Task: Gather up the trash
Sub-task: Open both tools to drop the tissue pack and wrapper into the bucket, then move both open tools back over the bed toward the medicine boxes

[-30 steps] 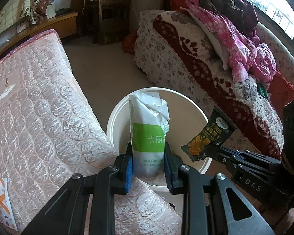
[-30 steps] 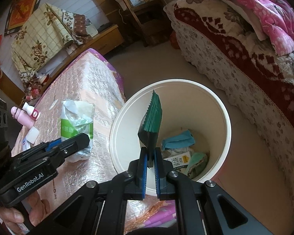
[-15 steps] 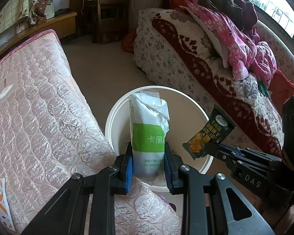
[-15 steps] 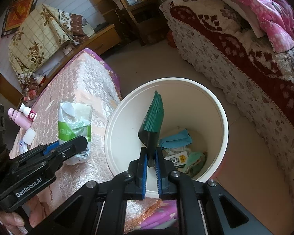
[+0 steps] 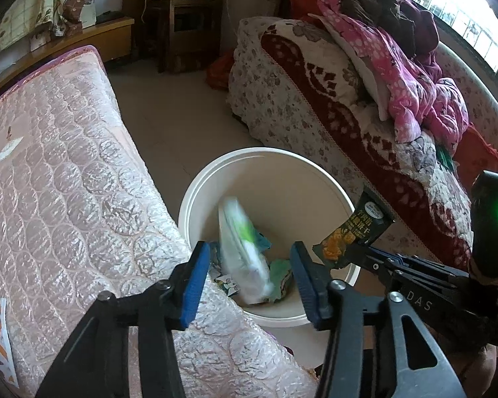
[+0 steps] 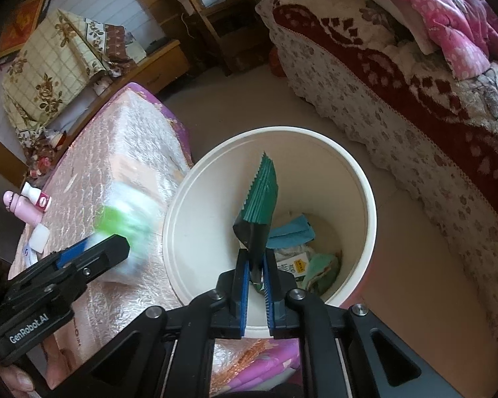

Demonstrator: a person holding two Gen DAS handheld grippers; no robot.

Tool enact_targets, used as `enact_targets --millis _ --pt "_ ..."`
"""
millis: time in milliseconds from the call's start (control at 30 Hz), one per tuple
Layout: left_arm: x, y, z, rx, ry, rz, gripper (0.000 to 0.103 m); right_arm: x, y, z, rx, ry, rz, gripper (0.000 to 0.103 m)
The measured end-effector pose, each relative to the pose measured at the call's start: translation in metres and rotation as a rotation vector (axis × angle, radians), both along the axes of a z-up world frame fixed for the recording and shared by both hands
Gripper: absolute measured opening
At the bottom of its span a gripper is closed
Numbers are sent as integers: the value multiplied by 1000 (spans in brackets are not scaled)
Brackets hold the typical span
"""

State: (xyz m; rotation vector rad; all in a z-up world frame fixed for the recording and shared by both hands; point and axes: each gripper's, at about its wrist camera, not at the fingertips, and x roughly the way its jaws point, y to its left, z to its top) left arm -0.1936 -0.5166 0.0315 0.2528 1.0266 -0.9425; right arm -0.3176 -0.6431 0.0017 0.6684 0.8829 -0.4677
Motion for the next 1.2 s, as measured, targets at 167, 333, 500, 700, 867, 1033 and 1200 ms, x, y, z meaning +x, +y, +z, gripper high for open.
enact_targets --millis 167,333,500,700,867,1033,1200 --pt "0 7 4 -7 8 11 52 1 0 -2 2 7 -2 11" --pt "-4 14 12 -26 8 16 53 2 0 -3 10 6 -12 22" --pt "-9 16 18 -27 -3 19 53 4 1 -2 7 5 -12 27" --pt "-11 23 24 -34 -9 45 62 6 6 2 0 1 1 27" --pt "-13 33 35 -47 -48 71 66 6 10 7 -16 1 6 27" --pt "-14 48 48 -62 -80 95 69 5 17 18 -37 -22 17 75" --pt "-16 68 65 -85 -111 120 71 2 32 37 -92 -85 24 89"
